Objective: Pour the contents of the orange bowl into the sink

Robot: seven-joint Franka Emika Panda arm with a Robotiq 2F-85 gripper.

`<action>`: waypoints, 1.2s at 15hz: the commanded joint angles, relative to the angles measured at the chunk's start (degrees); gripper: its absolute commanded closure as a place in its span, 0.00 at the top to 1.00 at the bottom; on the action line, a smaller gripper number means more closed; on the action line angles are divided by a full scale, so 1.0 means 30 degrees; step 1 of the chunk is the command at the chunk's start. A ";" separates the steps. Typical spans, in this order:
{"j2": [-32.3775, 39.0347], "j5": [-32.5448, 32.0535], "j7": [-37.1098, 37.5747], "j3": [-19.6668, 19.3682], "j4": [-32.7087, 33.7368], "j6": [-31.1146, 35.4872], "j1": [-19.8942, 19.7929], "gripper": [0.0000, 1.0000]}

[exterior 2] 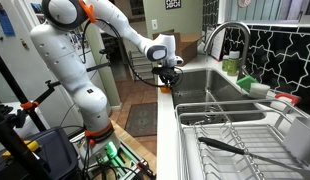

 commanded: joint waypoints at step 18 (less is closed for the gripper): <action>-0.5031 -0.1722 0.0981 -0.0406 0.0069 -0.4213 -0.1799 0.01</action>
